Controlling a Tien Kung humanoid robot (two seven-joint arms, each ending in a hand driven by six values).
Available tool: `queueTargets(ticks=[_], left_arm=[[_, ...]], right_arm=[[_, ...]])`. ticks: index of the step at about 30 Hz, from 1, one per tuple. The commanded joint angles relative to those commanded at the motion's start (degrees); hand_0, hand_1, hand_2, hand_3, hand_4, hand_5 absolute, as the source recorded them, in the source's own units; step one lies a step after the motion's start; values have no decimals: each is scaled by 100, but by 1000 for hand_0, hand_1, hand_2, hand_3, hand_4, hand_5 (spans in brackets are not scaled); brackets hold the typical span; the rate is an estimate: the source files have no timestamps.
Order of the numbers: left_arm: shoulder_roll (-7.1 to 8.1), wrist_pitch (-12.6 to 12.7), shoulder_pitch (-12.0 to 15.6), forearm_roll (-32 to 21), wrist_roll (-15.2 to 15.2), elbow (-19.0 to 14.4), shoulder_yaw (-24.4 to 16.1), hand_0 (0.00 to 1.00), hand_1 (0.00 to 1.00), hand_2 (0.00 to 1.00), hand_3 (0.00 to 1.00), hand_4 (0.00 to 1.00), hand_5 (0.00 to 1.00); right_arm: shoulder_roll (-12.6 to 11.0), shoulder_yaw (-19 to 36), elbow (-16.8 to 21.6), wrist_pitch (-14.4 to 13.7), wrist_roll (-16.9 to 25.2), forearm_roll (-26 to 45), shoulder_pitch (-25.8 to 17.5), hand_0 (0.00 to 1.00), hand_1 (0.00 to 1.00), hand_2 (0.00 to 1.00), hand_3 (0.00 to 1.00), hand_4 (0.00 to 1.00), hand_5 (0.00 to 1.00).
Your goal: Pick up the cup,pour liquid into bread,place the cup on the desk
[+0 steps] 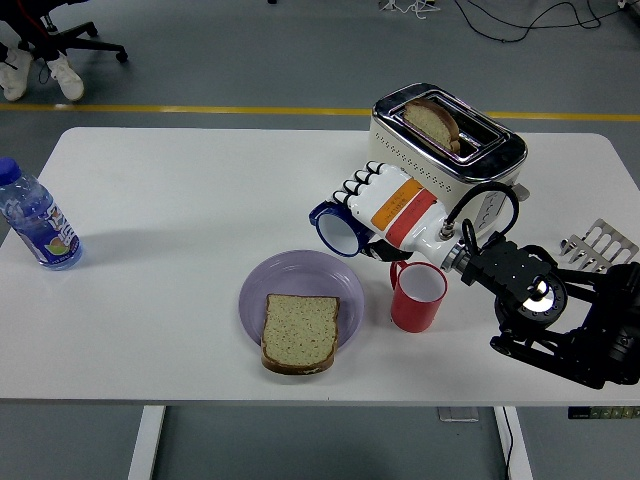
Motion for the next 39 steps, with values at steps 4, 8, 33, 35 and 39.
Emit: queueTargets(ticks=[4,8,33,35,39], left_arm=[[3,0,2,3,-1,-3,-1,631,567,650,554,380,992],[6,-1,4,1,0,-2,7,631,569,650,553,381,994],[-16,-2,47,43,-4,1,-21,630,573,650,555,381,998],[-19,-2,49,39,-5,2,-12,630,573,650,555,381,998],[-20,-1,53,42,-7,1,-15,630,572,650,556,383,998]], right_arm=[[-52,390,151,0,383,613,-47,327,304,464,520,698,15],[-134,851,367,0,774,1277,-111,333,306,468,523,697,2],[-740,4419,2398,2287,-68,6133,-2129,315,303,475,527,690,2],[-785,4720,2462,2395,-184,6437,-2344,315,303,475,527,690,2],[-831,5082,2509,2498,-275,6701,-2577,315,302,475,528,689,2]])
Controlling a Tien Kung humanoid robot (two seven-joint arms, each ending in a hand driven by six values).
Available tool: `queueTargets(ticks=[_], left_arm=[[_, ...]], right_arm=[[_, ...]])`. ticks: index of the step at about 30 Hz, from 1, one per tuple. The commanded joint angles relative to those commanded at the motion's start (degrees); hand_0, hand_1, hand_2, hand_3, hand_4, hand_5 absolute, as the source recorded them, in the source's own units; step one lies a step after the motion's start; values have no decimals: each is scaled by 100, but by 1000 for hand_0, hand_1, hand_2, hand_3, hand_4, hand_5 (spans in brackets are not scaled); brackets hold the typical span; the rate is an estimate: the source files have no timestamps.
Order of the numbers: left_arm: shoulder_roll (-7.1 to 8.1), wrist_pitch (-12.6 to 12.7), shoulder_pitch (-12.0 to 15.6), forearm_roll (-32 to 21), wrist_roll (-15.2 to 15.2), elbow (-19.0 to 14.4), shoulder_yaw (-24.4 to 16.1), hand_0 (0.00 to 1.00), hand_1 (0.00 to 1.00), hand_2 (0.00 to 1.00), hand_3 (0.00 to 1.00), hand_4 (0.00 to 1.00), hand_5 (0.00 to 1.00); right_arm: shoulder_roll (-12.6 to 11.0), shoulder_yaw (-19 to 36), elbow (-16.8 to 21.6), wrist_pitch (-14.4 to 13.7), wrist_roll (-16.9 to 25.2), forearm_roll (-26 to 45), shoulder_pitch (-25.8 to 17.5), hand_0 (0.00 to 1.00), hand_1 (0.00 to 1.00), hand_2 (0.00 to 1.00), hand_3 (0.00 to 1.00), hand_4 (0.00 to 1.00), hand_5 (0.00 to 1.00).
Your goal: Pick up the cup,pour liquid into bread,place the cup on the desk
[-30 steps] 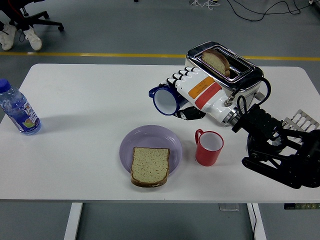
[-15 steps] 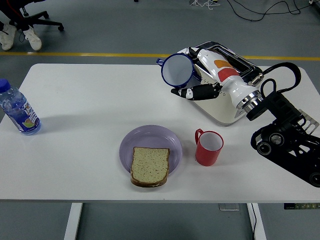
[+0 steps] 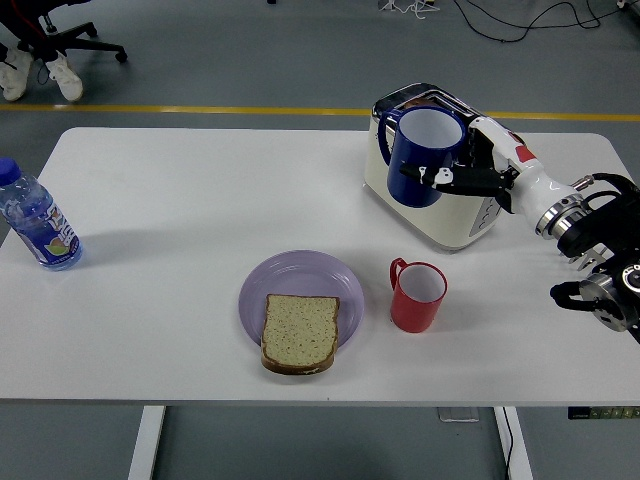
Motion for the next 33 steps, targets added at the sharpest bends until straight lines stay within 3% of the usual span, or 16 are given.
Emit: queueTargets(ticks=[4,9,14,22,33], left_arm=[[-4,2,-3,-6,-2,0,23,630,573,650,556,379,998],[-7,-1,-5,-24,1,3,89,630,573,650,556,379,998],[-13,-2,3,-39,-1,3,109,631,575,650,557,378,998],[-21,-10,5,-35,9,4,137,632,579,651,557,370,994],[-23,-17,-4,-39,12,4,190,631,579,651,558,368,993]], right_arm=[[-61,643,71,106,-133,492,-431,316,300,477,529,687,2],[-41,1208,50,43,-46,361,-771,316,300,477,529,687,2],[-6,1700,-138,-117,308,163,-1163,305,297,479,529,684,2],[122,1923,-586,-401,1005,-389,-1592,333,308,480,529,682,2],[468,1949,-1221,-840,1985,-1080,-2185,331,302,478,530,682,2]])
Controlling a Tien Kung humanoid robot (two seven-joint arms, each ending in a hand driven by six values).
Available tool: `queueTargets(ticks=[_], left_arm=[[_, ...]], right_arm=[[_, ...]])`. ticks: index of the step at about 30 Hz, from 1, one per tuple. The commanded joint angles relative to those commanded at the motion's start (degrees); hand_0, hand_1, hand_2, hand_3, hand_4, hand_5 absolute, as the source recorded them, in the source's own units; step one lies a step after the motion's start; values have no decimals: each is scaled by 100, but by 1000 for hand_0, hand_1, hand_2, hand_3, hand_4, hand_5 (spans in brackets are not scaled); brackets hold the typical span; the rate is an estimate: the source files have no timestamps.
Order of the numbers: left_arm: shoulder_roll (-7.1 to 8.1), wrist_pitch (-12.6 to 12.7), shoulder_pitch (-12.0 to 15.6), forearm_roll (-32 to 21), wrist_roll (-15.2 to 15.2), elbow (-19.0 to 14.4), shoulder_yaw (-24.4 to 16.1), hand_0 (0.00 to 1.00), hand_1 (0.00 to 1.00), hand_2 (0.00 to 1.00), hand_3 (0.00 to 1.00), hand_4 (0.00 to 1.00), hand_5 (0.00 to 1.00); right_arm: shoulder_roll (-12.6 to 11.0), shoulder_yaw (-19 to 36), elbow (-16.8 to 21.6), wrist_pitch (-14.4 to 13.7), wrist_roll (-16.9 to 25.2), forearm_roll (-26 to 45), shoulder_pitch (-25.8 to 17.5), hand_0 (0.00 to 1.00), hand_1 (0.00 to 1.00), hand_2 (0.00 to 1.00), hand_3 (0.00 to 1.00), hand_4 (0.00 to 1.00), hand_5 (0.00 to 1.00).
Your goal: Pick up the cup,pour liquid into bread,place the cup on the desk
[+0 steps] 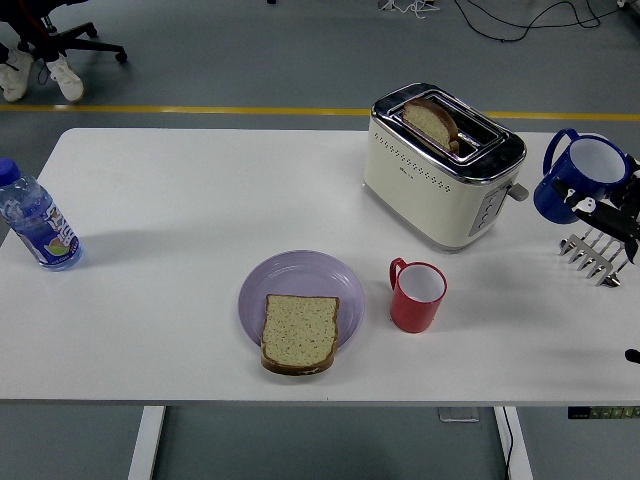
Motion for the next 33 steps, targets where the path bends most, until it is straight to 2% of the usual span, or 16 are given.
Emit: queueTargets(ticks=[9,14,26,33], left_arm=[[3,-5,-5,-15,2,0,40,631,580,651,558,367,989],[0,-6,-5,-16,4,0,47,631,580,651,558,367,994],[10,-6,-16,14,1,0,16,631,581,650,556,366,994],[12,-8,-21,30,5,0,7,631,580,649,555,365,990]], right_arm=[[197,-255,-520,-161,449,-478,-128,322,302,474,529,685,2],[352,-400,-814,-144,622,-657,-176,323,302,473,527,690,2],[644,-547,-1188,-253,927,-594,-317,348,311,474,528,697,2],[684,-674,-1253,-273,949,-619,-423,352,314,474,529,699,2]])
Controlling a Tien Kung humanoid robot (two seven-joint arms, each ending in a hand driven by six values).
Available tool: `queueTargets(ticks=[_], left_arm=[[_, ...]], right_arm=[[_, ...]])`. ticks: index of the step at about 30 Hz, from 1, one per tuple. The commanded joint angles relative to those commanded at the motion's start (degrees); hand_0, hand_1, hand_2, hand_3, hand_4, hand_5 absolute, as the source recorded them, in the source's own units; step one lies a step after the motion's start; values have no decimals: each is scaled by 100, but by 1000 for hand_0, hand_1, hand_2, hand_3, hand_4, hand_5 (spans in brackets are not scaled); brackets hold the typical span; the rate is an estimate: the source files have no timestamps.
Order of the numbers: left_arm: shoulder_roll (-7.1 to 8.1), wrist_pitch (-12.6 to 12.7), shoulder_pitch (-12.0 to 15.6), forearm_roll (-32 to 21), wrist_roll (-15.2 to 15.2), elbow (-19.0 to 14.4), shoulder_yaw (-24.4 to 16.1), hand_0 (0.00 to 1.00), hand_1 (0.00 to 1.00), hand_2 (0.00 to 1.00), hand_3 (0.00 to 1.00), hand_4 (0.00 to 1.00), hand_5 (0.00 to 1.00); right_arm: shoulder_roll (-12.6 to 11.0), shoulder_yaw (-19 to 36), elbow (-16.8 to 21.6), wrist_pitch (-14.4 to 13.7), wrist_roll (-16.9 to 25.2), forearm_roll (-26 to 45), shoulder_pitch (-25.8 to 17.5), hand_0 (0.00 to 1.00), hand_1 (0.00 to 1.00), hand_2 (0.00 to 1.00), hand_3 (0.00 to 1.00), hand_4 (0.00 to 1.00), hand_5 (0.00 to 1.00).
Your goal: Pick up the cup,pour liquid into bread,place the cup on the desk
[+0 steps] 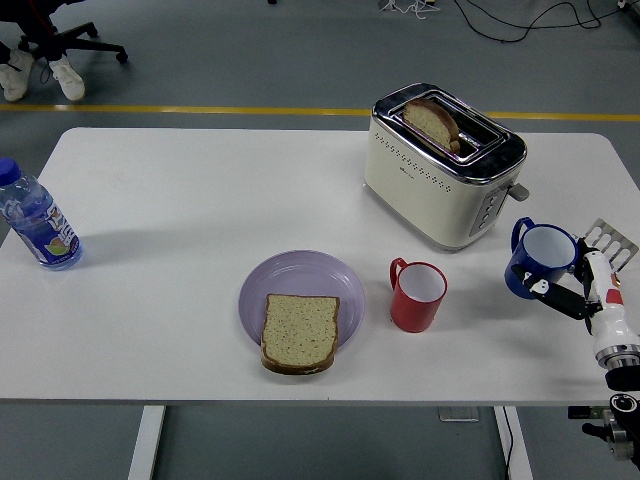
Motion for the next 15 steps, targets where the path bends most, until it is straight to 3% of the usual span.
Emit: queueTargets(ticks=[15], left_arm=[[3,-5,-2,25,8,0,-8,631,580,648,553,368,992]], right_arm=[[67,-219,-271,-19,88,-135,-56,363,318,474,529,698,2]])
